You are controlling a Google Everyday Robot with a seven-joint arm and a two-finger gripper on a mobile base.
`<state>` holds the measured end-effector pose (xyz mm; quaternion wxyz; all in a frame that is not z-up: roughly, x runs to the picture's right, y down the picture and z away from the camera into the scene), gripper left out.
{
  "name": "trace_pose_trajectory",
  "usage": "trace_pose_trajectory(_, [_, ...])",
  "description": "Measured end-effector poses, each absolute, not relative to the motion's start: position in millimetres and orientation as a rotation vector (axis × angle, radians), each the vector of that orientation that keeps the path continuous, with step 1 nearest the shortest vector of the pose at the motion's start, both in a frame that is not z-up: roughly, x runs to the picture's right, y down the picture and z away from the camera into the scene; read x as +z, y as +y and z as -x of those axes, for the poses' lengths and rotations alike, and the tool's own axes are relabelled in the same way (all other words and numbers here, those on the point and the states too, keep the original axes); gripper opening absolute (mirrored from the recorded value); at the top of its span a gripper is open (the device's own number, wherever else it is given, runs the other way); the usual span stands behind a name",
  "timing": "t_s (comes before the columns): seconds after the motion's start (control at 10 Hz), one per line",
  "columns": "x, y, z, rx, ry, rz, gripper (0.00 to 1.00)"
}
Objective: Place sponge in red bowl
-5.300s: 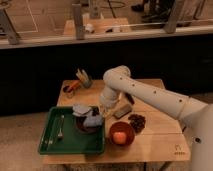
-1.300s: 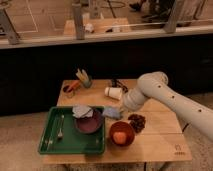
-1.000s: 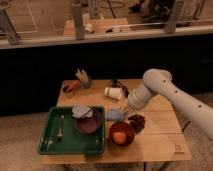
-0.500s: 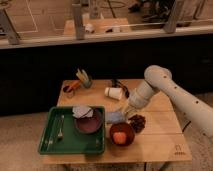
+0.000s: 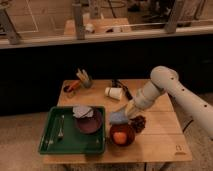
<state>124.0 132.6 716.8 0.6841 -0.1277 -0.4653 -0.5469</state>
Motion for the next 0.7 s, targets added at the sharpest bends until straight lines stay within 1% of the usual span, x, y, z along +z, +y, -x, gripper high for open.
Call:
trace_pose_trajectory(0.2, [708.9, 140.0, -122.1, -1.326, -1.076, 0.276, 0.01])
trace_pose_trajectory(0.4, [708.3, 145.8, -117.9, -1.330, -1.054, 0.276, 0.01])
trace_pose_trajectory(0.5, [708.5, 147.7, -118.0, -1.322, -1.042, 0.281, 0.06])
trace_pose_trajectory(0.6, [709.0, 149.0, -118.1, -1.317, -1.031, 0.287, 0.13])
trace_pose_trajectory(0.7, [709.8, 149.5, -117.3, -1.314, -1.019, 0.293, 0.23])
